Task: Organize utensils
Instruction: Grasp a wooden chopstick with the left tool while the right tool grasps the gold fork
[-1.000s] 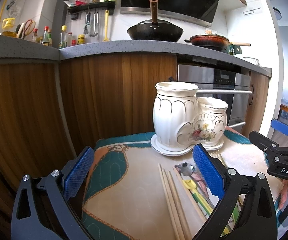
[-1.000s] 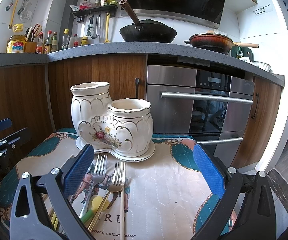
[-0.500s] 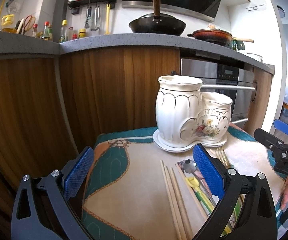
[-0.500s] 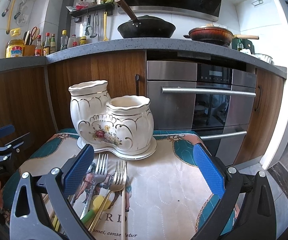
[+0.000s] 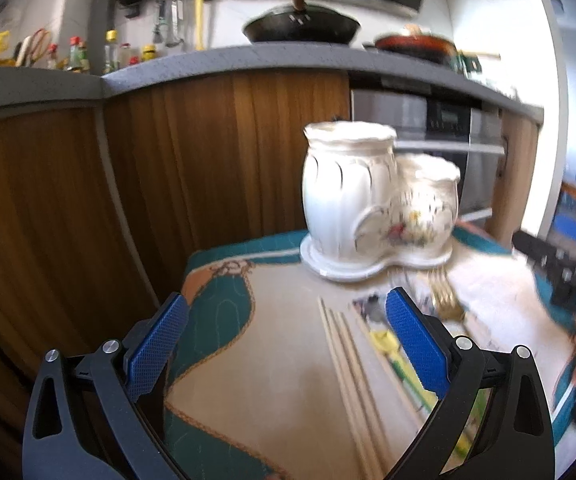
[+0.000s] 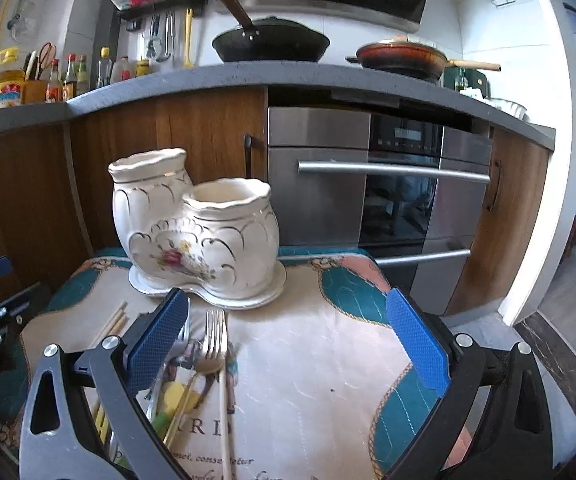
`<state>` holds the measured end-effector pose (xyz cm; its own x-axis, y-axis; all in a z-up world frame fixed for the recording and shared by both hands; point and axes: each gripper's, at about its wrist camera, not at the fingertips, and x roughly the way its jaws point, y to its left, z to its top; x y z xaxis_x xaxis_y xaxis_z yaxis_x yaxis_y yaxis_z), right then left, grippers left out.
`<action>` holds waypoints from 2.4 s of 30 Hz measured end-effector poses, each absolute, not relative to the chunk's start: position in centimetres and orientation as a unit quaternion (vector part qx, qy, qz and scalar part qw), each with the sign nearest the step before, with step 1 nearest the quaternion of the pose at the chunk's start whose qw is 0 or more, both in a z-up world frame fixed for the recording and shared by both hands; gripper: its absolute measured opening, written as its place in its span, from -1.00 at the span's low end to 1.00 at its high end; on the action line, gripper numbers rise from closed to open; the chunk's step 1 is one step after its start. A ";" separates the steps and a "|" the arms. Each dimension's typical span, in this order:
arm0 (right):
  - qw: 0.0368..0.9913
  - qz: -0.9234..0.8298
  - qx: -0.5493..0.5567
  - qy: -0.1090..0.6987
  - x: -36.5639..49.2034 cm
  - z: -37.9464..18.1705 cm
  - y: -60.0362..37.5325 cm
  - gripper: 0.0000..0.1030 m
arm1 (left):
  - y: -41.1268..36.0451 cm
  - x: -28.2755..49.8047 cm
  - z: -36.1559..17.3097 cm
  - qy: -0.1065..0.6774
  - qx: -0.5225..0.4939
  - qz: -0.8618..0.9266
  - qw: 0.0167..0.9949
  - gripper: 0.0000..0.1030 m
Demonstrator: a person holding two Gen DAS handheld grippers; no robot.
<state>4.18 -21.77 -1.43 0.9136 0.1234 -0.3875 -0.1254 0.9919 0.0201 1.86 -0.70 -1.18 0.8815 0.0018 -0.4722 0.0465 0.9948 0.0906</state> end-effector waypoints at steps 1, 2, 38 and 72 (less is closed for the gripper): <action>0.979 0.076 0.004 0.190 4.0 -1.5 -22.0 0.90 | -0.8 2.0 -1.3 0.251 0.056 -0.014 0.966 0.90; 0.980 0.087 0.012 0.178 3.6 -1.5 -22.3 0.90 | -0.8 2.1 -1.3 0.257 0.060 -0.017 0.964 0.90; 0.914 0.174 -0.068 0.361 6.7 -4.1 -21.3 0.33 | -2.0 5.7 -5.7 0.501 0.095 -0.097 0.855 -0.28; 0.836 0.240 0.052 0.490 8.5 -7.1 -17.8 -0.62 | -0.1 4.4 -3.8 0.442 0.043 -0.119 0.888 -0.91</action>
<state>8.50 -17.84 -7.13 0.4045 0.4526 -0.7947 -0.3499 0.8794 0.3227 4.41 -0.11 -3.82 0.5815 -0.1734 -0.7949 0.2492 0.9680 -0.0288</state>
